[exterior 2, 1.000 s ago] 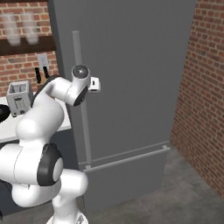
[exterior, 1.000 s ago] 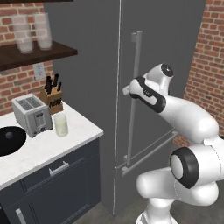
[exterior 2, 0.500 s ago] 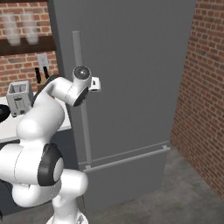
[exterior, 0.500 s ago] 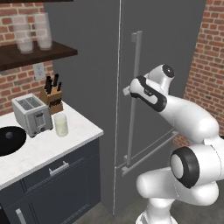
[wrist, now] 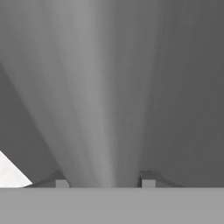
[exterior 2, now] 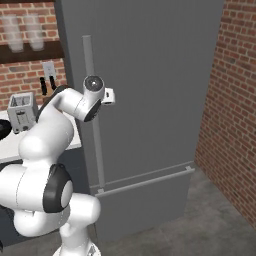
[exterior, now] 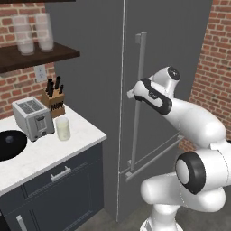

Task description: Grab a lemon wedge from the fridge and one ice cube from the ice bowl, and put them in the glass of lemonade.

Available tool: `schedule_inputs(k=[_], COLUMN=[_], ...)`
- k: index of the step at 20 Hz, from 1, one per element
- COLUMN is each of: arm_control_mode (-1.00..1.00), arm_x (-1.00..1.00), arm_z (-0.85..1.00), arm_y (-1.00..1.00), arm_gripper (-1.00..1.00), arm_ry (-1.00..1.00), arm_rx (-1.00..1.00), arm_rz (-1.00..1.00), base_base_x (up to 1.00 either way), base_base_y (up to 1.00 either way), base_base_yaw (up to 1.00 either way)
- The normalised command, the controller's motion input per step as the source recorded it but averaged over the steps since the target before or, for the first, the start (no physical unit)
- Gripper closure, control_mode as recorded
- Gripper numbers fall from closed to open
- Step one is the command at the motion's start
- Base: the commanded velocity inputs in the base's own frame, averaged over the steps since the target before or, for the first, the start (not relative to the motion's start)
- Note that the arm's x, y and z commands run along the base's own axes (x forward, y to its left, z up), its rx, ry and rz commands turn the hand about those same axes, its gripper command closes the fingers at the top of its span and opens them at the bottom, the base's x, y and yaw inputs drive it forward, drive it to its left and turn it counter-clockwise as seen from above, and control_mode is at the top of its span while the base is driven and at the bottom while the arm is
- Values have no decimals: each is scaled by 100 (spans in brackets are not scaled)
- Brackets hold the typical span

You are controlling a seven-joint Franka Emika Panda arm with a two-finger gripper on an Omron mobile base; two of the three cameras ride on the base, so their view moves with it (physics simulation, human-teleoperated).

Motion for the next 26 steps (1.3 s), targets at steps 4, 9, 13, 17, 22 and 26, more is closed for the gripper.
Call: schedule_inputs(k=[4, 9, 13, 17, 22, 26], arm_control_mode=[-100, -100, -100, -100, -100, -100], arm_x=[5, 0, -3, -18, -24, -12], arm_z=[0, 0, 16, 44, 59, 44], arm_y=[1, -15, -64, -79, -91, -94], arm_gripper=[100, 100, 100, 100, 100, 100], arm_ry=[0, -12, -15, -13, -6, -2], arm_rx=[-3, -4, 0, 0, 0, 0], arm_rz=[0, -1, 0, 0, -1, -7], base_base_x=[0, 0, 0, 0, 0, 0], base_base_y=[0, 0, 0, 0, 0, 0], base_base_yaw=[0, 0, 0, 0, 0, 0])
